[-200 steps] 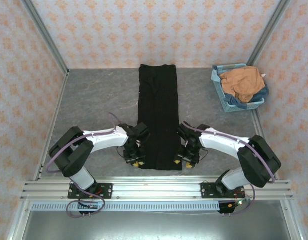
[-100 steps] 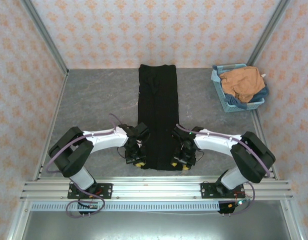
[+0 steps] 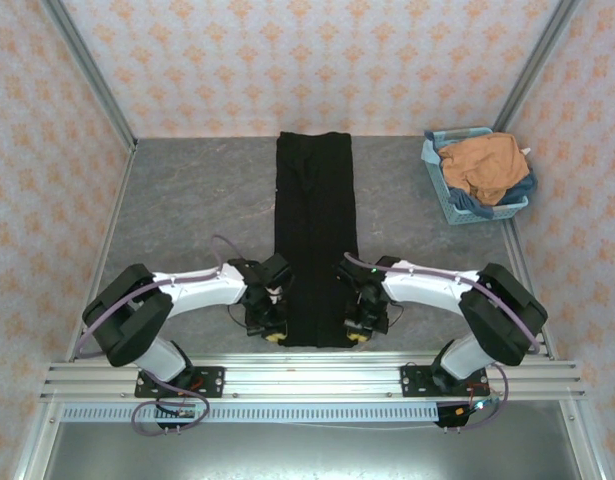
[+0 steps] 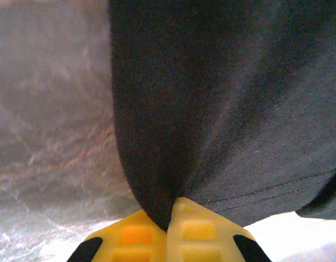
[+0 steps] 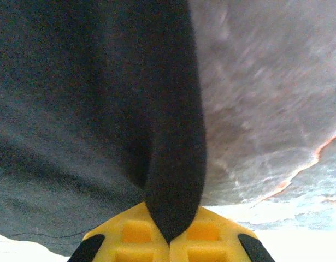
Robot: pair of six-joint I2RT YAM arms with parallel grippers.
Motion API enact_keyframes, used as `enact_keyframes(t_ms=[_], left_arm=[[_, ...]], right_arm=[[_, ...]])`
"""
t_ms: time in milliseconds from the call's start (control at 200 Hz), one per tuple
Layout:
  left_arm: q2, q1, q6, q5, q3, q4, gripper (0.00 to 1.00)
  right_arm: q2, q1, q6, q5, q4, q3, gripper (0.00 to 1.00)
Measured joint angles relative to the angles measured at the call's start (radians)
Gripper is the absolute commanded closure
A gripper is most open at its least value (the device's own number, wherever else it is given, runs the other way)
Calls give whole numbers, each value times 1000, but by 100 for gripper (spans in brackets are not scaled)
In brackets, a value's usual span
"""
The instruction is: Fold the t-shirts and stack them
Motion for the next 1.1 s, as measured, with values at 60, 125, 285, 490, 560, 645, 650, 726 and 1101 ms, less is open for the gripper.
enact_keyframes(t_ms=[60, 125, 285, 490, 560, 645, 650, 726, 1101], left_arm=[[-37, -16, -5, 0, -17, -3, 100], [-90, -27, -17, -1, -25, -10, 100], [-224, -27, -61, -15, -23, -16, 100], [-251, -13, -105, -93, 58, -62, 100], [-251, 15, -114, -122, 98, -65, 100], [-251, 65, -132, -151, 132, -63, 100], [-251, 67, -132, -152, 134, -63, 100], [-246, 107, -137, -175, 164, -65, 100], [-37, 261, -91, -229, 451, -76, 100]], right_arm=[[-17, 21, 0, -2, -13, 1, 100], [-45, 29, 0, 2, -43, 13, 100], [-99, 28, -6, 51, -140, 116, 100], [-116, -44, -23, 127, -246, 246, 100], [-115, -77, -33, 143, -269, 278, 100], [-99, -106, -46, 161, -294, 334, 100], [-98, -107, -47, 163, -294, 338, 100], [-62, -121, -60, 175, -304, 404, 100], [165, -257, -169, 243, -327, 739, 100]])
